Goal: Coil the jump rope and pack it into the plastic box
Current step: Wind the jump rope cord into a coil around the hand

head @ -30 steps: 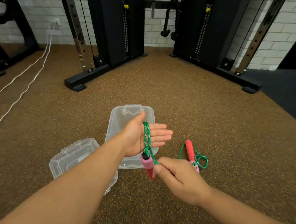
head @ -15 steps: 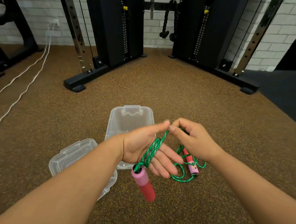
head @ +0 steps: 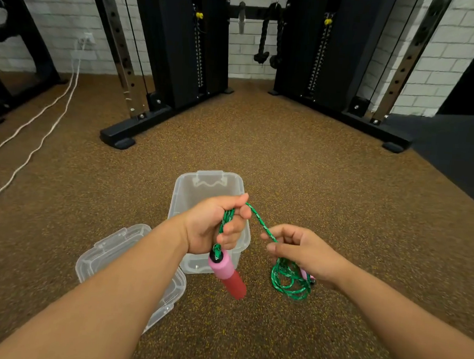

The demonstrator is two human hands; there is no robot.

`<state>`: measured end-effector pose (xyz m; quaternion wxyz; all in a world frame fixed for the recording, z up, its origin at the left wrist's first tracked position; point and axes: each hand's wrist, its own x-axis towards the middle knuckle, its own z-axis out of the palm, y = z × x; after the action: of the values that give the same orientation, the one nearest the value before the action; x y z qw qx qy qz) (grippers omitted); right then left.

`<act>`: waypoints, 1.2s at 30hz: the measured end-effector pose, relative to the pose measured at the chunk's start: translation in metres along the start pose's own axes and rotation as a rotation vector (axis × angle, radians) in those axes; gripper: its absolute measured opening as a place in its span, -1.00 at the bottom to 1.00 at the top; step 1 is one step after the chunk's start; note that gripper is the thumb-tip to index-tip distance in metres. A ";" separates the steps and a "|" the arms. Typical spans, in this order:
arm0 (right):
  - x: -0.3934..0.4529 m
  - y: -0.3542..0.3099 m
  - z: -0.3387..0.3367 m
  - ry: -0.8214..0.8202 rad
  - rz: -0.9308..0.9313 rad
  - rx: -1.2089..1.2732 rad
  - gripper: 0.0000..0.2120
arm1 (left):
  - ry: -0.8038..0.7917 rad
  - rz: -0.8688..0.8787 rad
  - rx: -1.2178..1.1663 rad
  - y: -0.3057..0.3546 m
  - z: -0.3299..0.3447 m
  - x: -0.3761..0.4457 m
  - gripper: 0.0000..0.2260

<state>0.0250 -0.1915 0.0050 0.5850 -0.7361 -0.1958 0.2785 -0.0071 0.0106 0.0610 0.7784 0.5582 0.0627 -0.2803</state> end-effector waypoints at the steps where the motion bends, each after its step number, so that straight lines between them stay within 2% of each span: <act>1: -0.001 0.000 0.001 0.021 -0.014 0.023 -0.81 | 0.000 -0.001 0.001 0.000 0.000 0.001 -0.56; 7: 0.003 0.001 0.008 0.100 -0.088 -0.058 -0.85 | 0.024 0.006 -0.024 0.000 0.007 0.002 -0.53; 12: -0.004 0.000 0.034 0.028 -0.085 -0.289 -0.80 | 0.059 0.095 -0.141 0.006 0.008 0.006 -0.49; 16: -0.010 0.002 0.048 0.037 -0.136 -0.352 -0.75 | 0.109 0.180 -0.164 0.008 0.007 0.011 -0.57; 21: -0.019 -0.012 0.046 0.032 -0.303 -0.770 -0.71 | 0.201 0.210 -0.154 0.008 -0.001 0.017 -0.51; 25: -0.017 -0.033 0.039 0.042 -0.393 -0.580 -0.67 | 0.232 0.088 0.049 0.004 0.000 0.017 -0.36; 28: -0.006 -0.043 0.025 0.088 -0.391 -0.416 -0.68 | 0.202 0.013 0.164 0.001 0.006 0.015 -0.29; 32: 0.003 -0.055 0.006 0.176 -0.399 -0.433 -0.78 | 0.012 -0.117 0.386 0.001 0.008 0.012 -0.20; 34: 0.008 -0.053 -0.002 0.199 -0.386 -0.471 -0.79 | -0.081 -0.187 0.409 0.003 0.008 0.010 -0.15; 36: 0.012 -0.048 -0.006 0.201 -0.354 -0.467 -0.80 | -0.119 -0.181 0.393 0.004 0.009 0.006 -0.23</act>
<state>0.0396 -0.1769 0.0502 0.4560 -0.8288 -0.3209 0.0459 -0.0017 0.0011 0.0654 0.6286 0.6737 0.0108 -0.3884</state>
